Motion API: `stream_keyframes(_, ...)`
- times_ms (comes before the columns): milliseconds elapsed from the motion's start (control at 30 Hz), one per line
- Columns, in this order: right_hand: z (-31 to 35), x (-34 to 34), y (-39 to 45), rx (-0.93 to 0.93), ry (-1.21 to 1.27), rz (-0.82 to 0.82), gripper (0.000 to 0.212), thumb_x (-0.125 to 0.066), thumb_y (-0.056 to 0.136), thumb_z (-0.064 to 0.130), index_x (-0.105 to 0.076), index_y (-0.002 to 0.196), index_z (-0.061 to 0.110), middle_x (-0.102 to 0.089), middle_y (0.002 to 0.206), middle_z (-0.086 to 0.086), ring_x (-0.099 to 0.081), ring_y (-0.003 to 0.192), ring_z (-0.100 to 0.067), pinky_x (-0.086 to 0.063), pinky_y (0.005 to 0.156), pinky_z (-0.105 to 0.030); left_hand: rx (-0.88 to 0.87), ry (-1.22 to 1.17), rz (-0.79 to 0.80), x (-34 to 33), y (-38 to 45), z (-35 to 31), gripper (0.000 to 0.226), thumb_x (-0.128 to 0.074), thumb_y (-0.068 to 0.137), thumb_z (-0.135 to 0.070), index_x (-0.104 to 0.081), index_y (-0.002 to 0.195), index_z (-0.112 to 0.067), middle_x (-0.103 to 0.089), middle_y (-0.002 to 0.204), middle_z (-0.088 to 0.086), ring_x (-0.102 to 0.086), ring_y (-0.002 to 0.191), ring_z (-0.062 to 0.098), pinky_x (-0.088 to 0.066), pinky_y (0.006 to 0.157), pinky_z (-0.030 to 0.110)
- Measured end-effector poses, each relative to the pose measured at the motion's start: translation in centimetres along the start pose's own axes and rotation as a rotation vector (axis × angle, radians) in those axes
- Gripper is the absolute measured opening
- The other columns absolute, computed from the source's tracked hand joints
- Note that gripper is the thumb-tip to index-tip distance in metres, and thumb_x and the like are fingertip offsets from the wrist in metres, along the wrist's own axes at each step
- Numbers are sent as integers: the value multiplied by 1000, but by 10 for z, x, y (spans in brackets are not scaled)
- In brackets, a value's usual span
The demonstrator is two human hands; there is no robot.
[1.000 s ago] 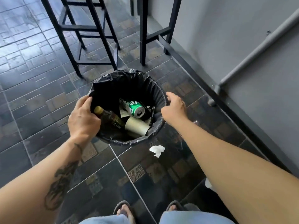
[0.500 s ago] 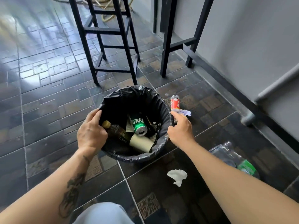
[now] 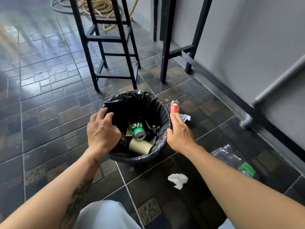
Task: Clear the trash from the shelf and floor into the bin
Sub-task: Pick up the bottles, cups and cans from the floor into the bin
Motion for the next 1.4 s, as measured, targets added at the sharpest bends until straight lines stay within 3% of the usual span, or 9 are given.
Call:
stream_keyframes(133, -11, 35, -17, -15, 7, 22, 66, -48, 86, 6, -31, 149, 18, -33, 154, -2, -41, 134, -29, -40, 105, -43, -185, -195, -143, 21, -1, -55, 43, -51, 76, -8, -71, 113, -13, -64, 127, 3, -52, 120, 30, -40, 103, 43)
stream_keyframes(300, -52, 89, -34, -163, -50, -13, 67, -48, 87, 7, -30, 152, 11, -28, 159, -5, -30, 143, -23, -25, 116, -34, -517, -353, -152, 24, -9, -136, 37, -47, 74, -6, -74, 99, -13, -70, 111, 1, -61, 105, 27, -45, 94, 37)
stream_keyframes(533, -135, 120, -71, -337, -4, -123, 61, -49, 85, 12, -45, 144, 23, -49, 145, -1, -50, 126, -22, -40, 105, -35, -939, -370, 103, -64, -60, -201, 32, -51, 66, -2, -71, 90, -7, -70, 99, 6, -66, 84, 34, -52, 75, 39)
stream_keyframes(667, -187, 104, -100, -472, 34, -127, 59, -50, 85, 14, -46, 143, 27, -52, 142, -1, -51, 123, -22, -38, 93, -27, -956, -256, 301, -125, -93, -193, 34, -49, 70, -8, -69, 97, -8, -66, 100, 7, -63, 78, 36, -51, 68, 44)
stream_keyframes(800, -224, 70, -139, -525, 27, -72, 59, -53, 84, 12, -47, 142, 23, -51, 143, -5, -50, 126, -25, -39, 102, -32, -903, -147, 416, -172, -115, -165, 43, -48, 71, -13, -69, 108, -8, -66, 104, 8, -63, 83, 38, -51, 69, 45)
stream_keyframes(967, -248, 28, -183, -541, -36, 87, 66, -53, 86, 14, -36, 148, 27, -36, 155, 1, -33, 141, -24, -32, 110, -40, -872, -29, 591, -205, -139, -138, 60, -57, 76, -29, -57, 134, -14, -58, 133, 3, -58, 111, 32, -49, 88, 45)
stream_keyframes(1133, -258, 1, -207, -508, -59, 214, 72, -53, 85, 17, -26, 150, 30, -29, 155, 6, -29, 140, -26, -36, 109, -47, -771, 126, 792, -230, -162, -130, 81, -66, 79, -32, -30, 151, -28, -24, 156, 5, -35, 133, 36, -47, 92, 51)
stream_keyframes(1233, -261, -5, -219, -495, -153, 288, 81, -57, 81, 16, -20, 151, 32, -23, 158, 2, -23, 143, -28, -35, 108, -50, -755, 145, 846, -241, -171, -126, 80, -64, 80, -22, -28, 151, -29, -16, 158, 8, -30, 134, 37, -47, 96, 50)
stream_keyframes(1400, -274, -5, -251, -488, -391, 395, 97, -64, 72, 16, -13, 153, 30, -8, 163, -6, -5, 148, -33, -16, 116, -53, -775, 178, 824, -252, -179, -129, 73, -63, 79, -15, -38, 147, -24, -23, 154, 12, -35, 129, 39, -46, 96, 50)
Point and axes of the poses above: each hand's wrist, its own y-axis towards the middle knuckle, its own x-axis out of the back of the hand, z = x × y, the point moved 1 cm from there along y, towards the middle knuckle
